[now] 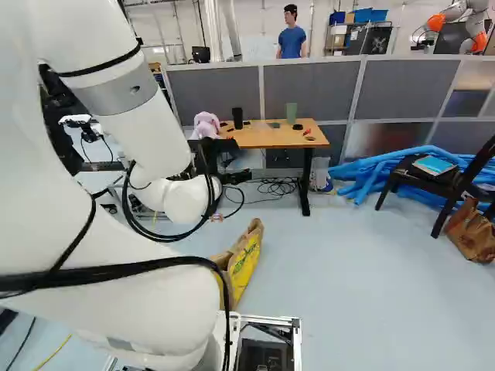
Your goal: Pick up the bag on the ground and place it on the table
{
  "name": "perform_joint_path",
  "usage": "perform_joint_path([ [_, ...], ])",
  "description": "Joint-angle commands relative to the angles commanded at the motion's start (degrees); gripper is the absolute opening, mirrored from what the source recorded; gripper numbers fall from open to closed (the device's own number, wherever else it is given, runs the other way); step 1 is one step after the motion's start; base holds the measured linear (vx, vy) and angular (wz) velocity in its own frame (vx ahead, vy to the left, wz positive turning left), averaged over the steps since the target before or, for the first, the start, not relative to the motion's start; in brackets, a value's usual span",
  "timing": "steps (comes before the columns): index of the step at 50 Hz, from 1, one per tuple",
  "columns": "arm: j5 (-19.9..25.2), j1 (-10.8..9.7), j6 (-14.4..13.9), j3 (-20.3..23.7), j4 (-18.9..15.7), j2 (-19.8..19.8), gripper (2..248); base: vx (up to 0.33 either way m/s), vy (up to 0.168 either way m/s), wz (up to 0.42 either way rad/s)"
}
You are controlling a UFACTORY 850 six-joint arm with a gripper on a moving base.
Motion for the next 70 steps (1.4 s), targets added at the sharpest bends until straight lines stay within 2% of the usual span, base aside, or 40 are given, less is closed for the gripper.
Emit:
perform_joint_path([
  [17, -6.4, 0.8, 0.0, -5.3, 0.0, -5.6, 247, 0.000, 0.000, 0.000],
  [45, -23.0, 2.0, 0.0, -13.9, 0.1, -13.9, 247, 0.000, 0.000, 0.000],
  [70, -38.1, 1.8, 0.0, -21.3, 1.3, -20.5, 247, 0.000, 0.000, 0.000],
])
